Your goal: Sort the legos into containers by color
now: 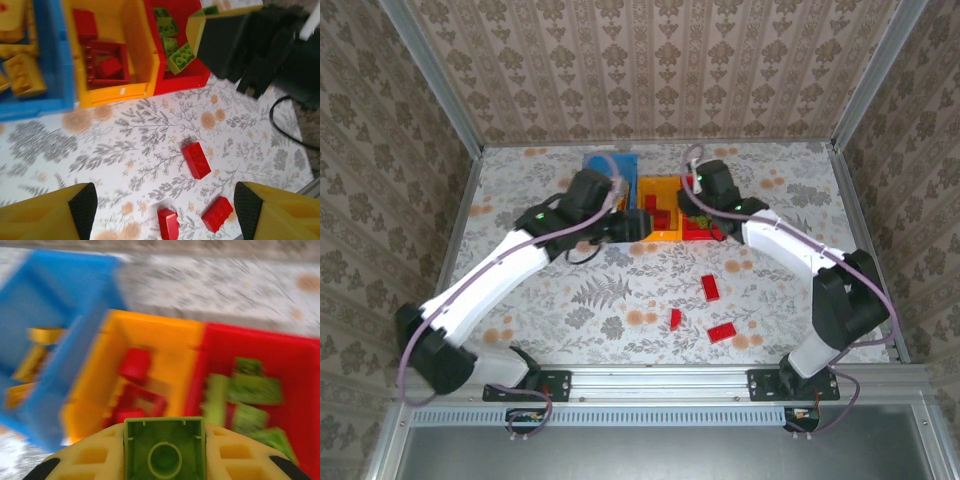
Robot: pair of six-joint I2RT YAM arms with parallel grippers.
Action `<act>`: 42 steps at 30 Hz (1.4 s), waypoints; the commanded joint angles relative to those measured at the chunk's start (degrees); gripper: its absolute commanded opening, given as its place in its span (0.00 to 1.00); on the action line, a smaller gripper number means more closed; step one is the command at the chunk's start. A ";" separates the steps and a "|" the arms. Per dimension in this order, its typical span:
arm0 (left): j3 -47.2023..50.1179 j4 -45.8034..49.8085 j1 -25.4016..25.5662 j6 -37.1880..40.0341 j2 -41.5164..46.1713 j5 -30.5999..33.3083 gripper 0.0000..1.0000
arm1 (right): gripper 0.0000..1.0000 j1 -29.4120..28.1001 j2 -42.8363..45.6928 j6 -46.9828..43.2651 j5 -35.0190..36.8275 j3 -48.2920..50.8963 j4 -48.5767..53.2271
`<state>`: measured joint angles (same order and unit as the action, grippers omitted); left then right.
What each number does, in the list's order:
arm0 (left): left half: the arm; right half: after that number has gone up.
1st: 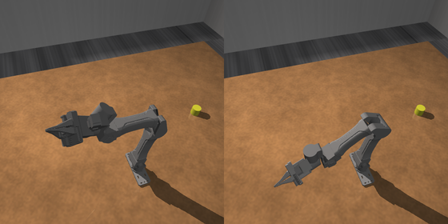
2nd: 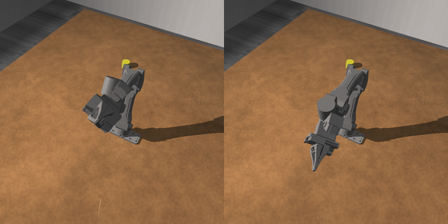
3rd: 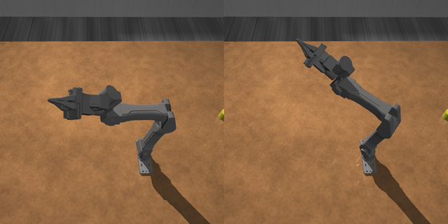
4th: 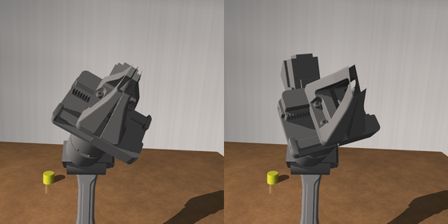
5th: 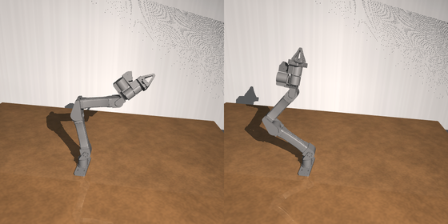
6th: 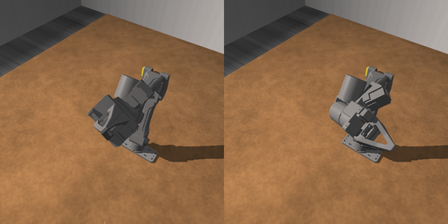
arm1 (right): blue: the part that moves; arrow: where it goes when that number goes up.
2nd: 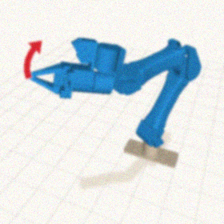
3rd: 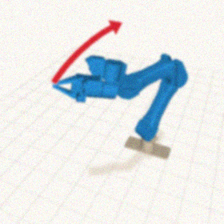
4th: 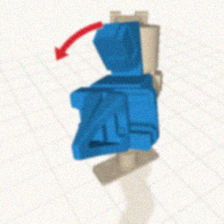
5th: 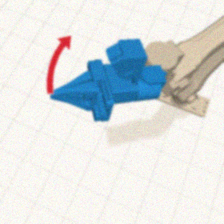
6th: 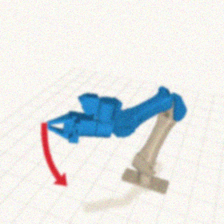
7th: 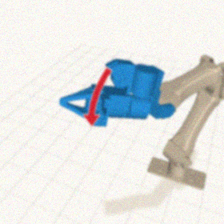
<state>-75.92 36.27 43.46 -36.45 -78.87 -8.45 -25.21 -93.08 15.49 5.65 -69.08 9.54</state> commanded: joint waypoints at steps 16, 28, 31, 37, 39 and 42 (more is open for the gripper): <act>-10.61 1.31 9.14 15.49 -19.74 -1.40 0.76 | 0.49 6.99 -17.64 7.55 -2.66 -19.14 19.12; -3.75 10.22 18.30 16.19 -20.83 -4.16 0.78 | 0.63 5.74 1.46 7.91 -6.23 -6.37 17.85; -3.49 13.43 19.41 13.17 -22.85 -6.13 0.79 | 0.64 5.82 8.84 9.73 -10.36 -0.86 20.37; -2.88 15.58 20.73 6.85 -27.71 -11.17 0.79 | 0.68 5.86 22.72 11.76 -17.74 9.49 30.57; -3.64 16.08 20.64 5.91 -30.10 -11.76 0.79 | 0.67 5.85 27.00 12.12 -18.62 12.28 33.45; -5.28 16.95 20.61 4.52 -33.37 -11.81 0.77 | 0.68 5.83 33.02 12.90 -19.83 15.73 36.24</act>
<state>-79.70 50.24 63.79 -28.71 -109.71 -18.24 -19.05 -64.77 26.44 -10.39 -55.81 39.05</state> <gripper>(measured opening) 0.774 0.676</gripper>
